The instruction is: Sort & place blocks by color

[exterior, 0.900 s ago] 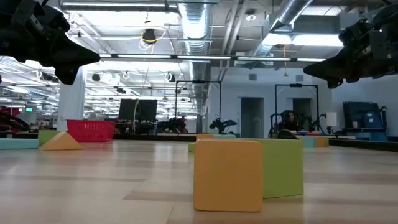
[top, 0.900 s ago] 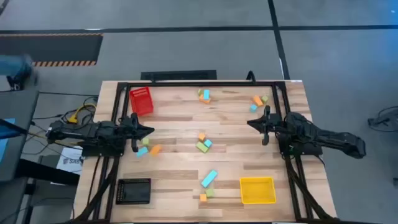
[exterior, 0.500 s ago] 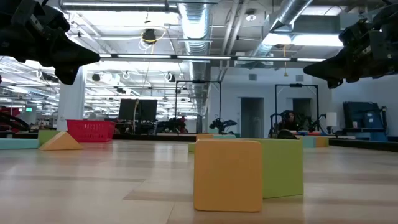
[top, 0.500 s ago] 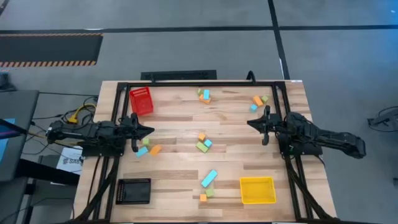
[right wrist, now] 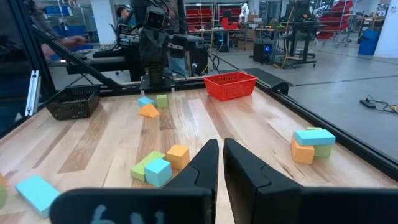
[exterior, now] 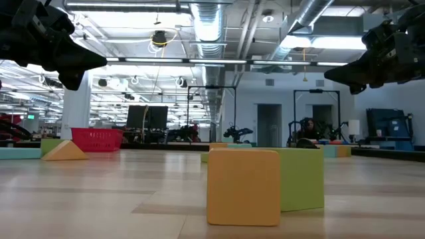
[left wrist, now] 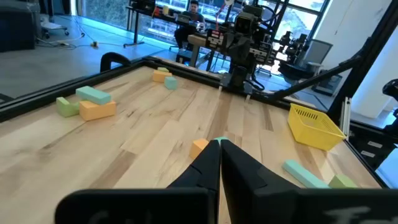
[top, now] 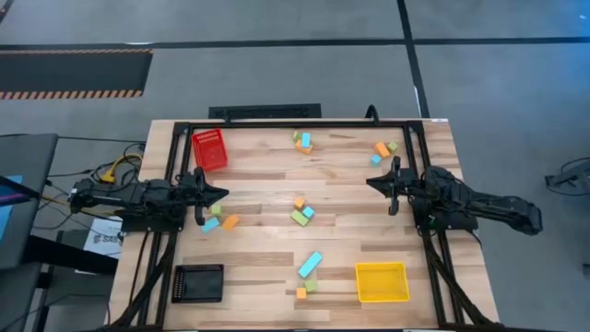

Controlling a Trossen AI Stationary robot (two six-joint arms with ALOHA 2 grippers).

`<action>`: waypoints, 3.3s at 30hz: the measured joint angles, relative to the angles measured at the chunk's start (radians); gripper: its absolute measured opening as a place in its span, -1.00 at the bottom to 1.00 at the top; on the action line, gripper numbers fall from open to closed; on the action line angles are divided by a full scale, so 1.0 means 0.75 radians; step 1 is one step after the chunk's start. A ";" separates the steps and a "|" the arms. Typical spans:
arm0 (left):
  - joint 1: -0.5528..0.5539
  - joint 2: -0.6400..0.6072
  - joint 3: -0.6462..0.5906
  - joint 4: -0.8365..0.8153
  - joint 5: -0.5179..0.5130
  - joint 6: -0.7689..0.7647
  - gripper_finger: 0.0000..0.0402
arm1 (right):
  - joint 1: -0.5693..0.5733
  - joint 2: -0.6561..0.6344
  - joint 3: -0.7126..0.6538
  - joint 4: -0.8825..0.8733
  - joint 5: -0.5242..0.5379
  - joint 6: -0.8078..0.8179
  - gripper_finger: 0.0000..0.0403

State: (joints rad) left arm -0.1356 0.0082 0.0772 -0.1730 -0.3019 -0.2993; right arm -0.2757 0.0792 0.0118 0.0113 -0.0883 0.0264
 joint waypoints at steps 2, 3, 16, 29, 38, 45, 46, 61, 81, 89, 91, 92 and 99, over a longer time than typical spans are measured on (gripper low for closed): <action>0.000 0.000 0.000 0.000 0.000 0.000 -1.00 | 0.000 0.000 0.000 0.000 0.000 0.000 -0.75; 0.000 0.000 0.000 0.000 0.000 0.000 -1.00 | 0.000 0.000 0.000 0.000 0.000 0.000 -0.75; -0.001 0.001 0.000 0.000 0.000 0.000 -1.00 | 0.000 0.000 0.000 0.000 0.000 0.000 -0.75; 0.000 0.000 -0.001 0.000 0.000 0.000 -1.00 | 0.000 0.000 0.000 0.000 0.000 0.000 -0.75; 0.000 0.000 -0.001 0.001 0.000 0.000 -1.00 | 0.000 0.000 0.000 0.000 0.000 0.000 -0.75; 0.000 0.000 -0.001 0.002 0.000 -0.001 -1.00 | 0.000 0.000 0.000 0.000 0.000 0.000 -0.75; 0.000 0.000 -0.001 0.004 0.003 -0.034 -1.00 | 0.000 0.000 0.000 0.000 0.000 0.000 -0.75; -0.001 0.007 -0.007 0.111 -0.179 -1.002 -1.00 | 0.000 0.000 -0.002 0.030 0.000 -0.007 -0.75; 0.191 0.528 0.195 0.372 -0.077 -0.117 -1.00 | -0.003 0.018 -0.003 0.392 0.187 0.496 -0.75; 0.301 0.915 0.641 -0.297 0.032 0.229 -0.96 | 0.045 0.167 0.051 0.431 0.279 0.548 -0.74; 0.313 0.992 0.722 -0.448 0.065 0.283 -0.89 | 0.076 0.240 0.084 0.430 0.306 0.547 -0.72; 0.318 1.029 0.758 -0.522 0.080 0.289 -0.84 | 0.092 0.276 0.104 0.431 0.317 0.547 -0.71; 0.288 1.260 0.915 -1.056 0.219 0.286 -0.23 | 0.205 0.549 0.269 0.437 0.389 0.491 -0.62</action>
State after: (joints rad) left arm 0.0806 0.9534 0.7638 -0.9648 -0.1375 -0.0849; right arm -0.1222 0.4910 0.2134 0.3388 0.2034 0.3946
